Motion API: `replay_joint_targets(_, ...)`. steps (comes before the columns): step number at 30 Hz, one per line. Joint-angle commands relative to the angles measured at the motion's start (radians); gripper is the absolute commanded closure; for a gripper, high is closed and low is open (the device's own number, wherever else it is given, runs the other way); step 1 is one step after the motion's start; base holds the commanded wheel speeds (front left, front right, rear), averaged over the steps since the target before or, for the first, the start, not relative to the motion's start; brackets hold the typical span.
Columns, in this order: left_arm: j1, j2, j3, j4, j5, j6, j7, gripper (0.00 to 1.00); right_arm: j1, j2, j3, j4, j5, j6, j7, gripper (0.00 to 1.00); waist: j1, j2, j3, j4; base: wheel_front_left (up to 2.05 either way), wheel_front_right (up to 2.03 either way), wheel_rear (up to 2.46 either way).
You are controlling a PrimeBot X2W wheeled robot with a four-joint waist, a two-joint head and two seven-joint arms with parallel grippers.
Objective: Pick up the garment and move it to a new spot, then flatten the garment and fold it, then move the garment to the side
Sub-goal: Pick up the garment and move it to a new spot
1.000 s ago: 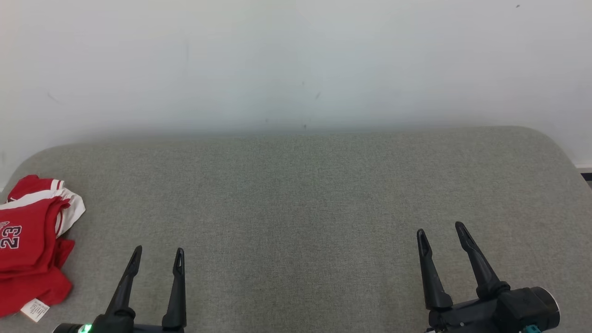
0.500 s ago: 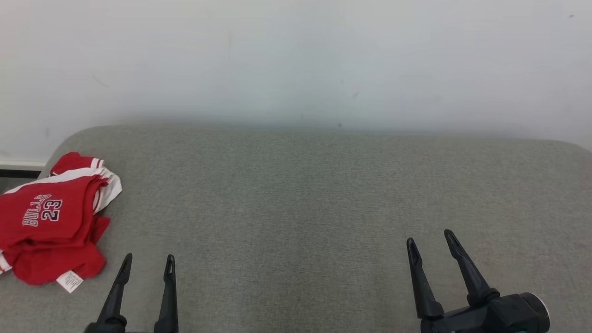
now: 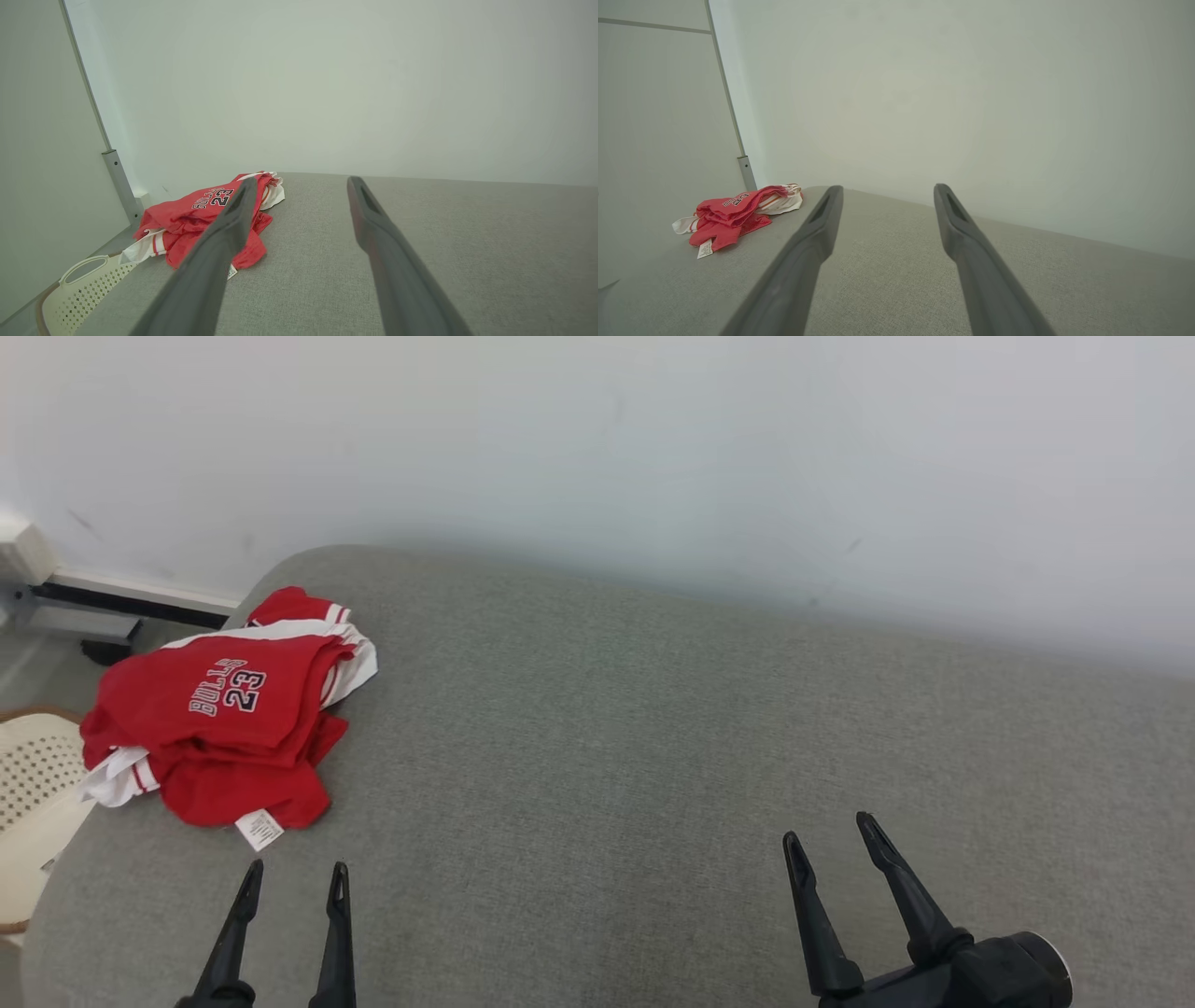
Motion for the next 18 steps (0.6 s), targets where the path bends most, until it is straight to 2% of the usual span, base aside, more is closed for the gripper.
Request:
replay_joint_targets(1,0.013,-0.002,0.002,0.0,0.012,0.001,-0.003,0.0,0.01,-0.001,0.005,0.0,0.004,-0.002,-0.001,0.0,0.0,0.0,-0.007,0.055,0.0,0.0,0.0)
replay_joint_targets(8,0.009,-0.002,0.004,0.001,0.018,0.004,-0.003,0.0,0.017,-0.001,0.009,0.008,0.015,-0.002,-0.001,0.0,0.0,0.0,-0.009,0.123,0.0,0.0,0.0)
replay_joint_targets(18,-0.028,-0.002,0.026,0.0,-0.008,0.003,-0.003,0.0,0.008,-0.001,0.016,0.013,0.003,-0.002,-0.001,0.0,0.0,0.0,0.023,0.157,0.0,0.0,0.0)
